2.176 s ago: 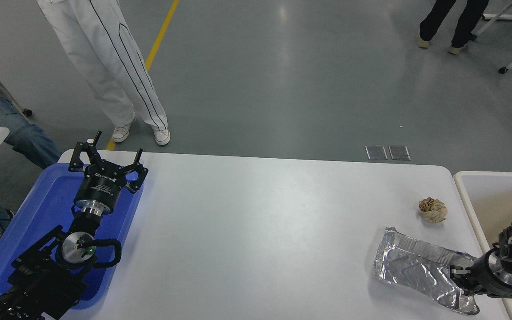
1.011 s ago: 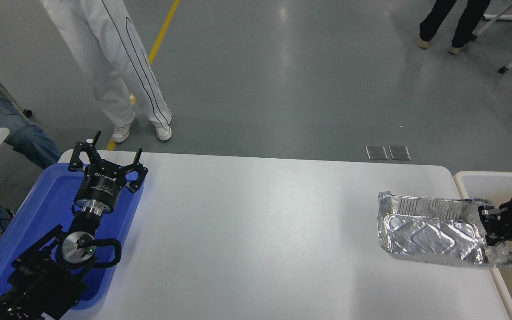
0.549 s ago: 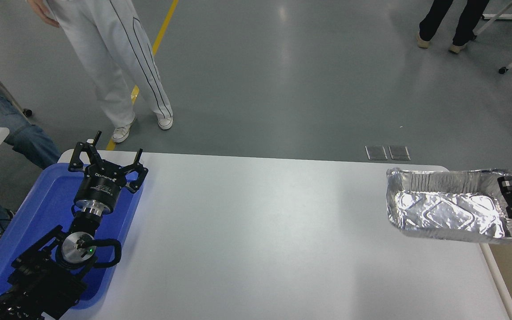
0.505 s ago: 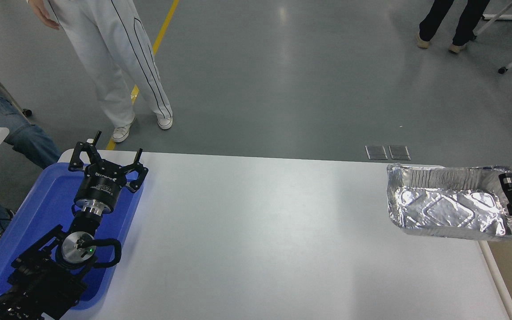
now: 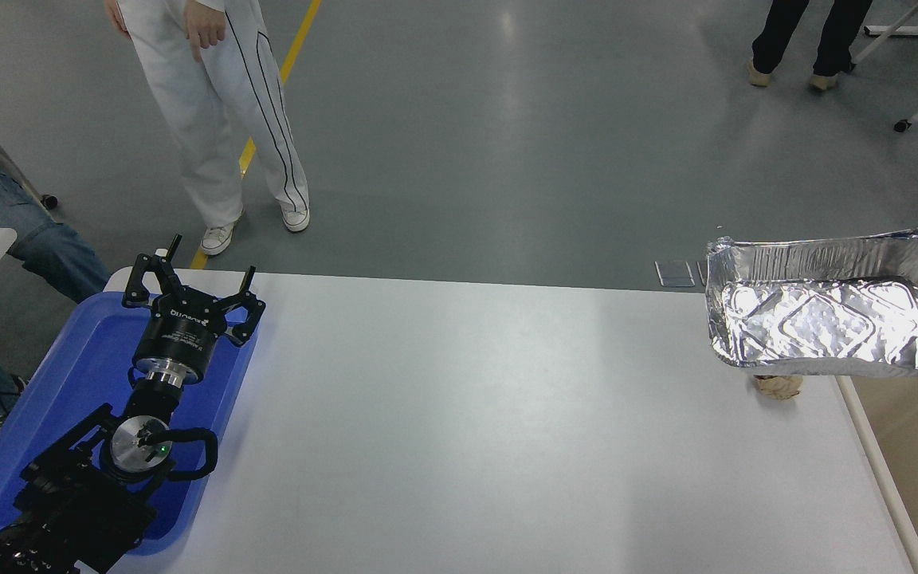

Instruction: Pick up foil plate and place in dustbin

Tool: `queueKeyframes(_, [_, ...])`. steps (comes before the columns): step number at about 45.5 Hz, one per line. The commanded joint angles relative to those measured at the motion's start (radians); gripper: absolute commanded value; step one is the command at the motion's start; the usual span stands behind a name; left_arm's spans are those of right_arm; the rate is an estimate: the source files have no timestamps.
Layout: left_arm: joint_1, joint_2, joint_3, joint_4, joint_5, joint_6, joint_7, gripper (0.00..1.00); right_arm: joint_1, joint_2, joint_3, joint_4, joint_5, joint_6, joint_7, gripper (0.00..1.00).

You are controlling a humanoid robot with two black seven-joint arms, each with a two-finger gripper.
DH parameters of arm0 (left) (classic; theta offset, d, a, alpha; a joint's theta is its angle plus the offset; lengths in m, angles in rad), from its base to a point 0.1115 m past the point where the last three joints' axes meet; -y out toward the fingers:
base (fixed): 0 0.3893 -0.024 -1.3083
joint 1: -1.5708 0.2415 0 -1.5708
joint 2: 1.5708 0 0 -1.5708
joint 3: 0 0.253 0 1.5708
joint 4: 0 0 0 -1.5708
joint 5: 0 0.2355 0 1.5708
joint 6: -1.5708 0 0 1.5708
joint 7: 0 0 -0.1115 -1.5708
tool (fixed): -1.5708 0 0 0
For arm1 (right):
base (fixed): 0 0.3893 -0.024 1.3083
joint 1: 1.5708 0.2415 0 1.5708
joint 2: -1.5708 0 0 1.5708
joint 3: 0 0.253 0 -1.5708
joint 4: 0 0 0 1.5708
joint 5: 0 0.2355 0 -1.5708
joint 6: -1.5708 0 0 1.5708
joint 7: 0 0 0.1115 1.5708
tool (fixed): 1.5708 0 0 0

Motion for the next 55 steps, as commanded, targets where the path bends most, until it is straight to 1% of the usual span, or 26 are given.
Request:
queueKeyframes(1, [0.0, 0.0, 0.0, 0.0, 0.0, 0.001, 0.0, 1.0, 0.019, 0.0, -0.012, 0.0, 0.0, 0.0, 0.0, 0.0])
queueKeyframes(16, [0.0, 0.0, 0.0, 0.0, 0.0, 0.001, 0.0, 1.0, 0.003, -0.045, -0.064, -0.03, 0.0, 0.0, 0.0, 0.0])
queueKeyframes(22, [0.0, 0.0, 0.0, 0.0, 0.0, 0.001, 0.0, 1.0, -0.01, -0.137, -0.076, -0.088, -0.001, 0.0, 0.0, 0.0])
queueKeyframes(32, [0.0, 0.0, 0.0, 0.0, 0.0, 0.001, 0.0, 1.0, -0.102, -0.222, -0.067, -0.248, 0.0, 0.0, 0.0, 0.0])
queueKeyframes(36, [0.0, 0.0, 0.0, 0.0, 0.0, 0.001, 0.0, 1.0, -0.163, -0.253, -0.048, -0.317, 0.0, 0.0, 0.0, 0.0])
queueKeyframes(43, [0.0, 0.0, 0.0, 0.0, 0.0, 0.001, 0.0, 1.0, -0.305, -0.269, 0.005, -0.435, 0.0, 0.0, 0.0, 0.0])
queueKeyframes(47, [0.0, 0.0, 0.0, 0.0, 0.0, 0.001, 0.0, 1.0, -0.41, -0.292, 0.083, -0.509, 0.0, 0.0, 0.0, 0.0])
queueKeyframes(55, [0.0, 0.0, 0.0, 0.001, 0.0, 0.001, 0.0, 1.0, -0.667, -0.296, 0.272, -0.647, -0.003, 0.0, 0.0, 0.0])
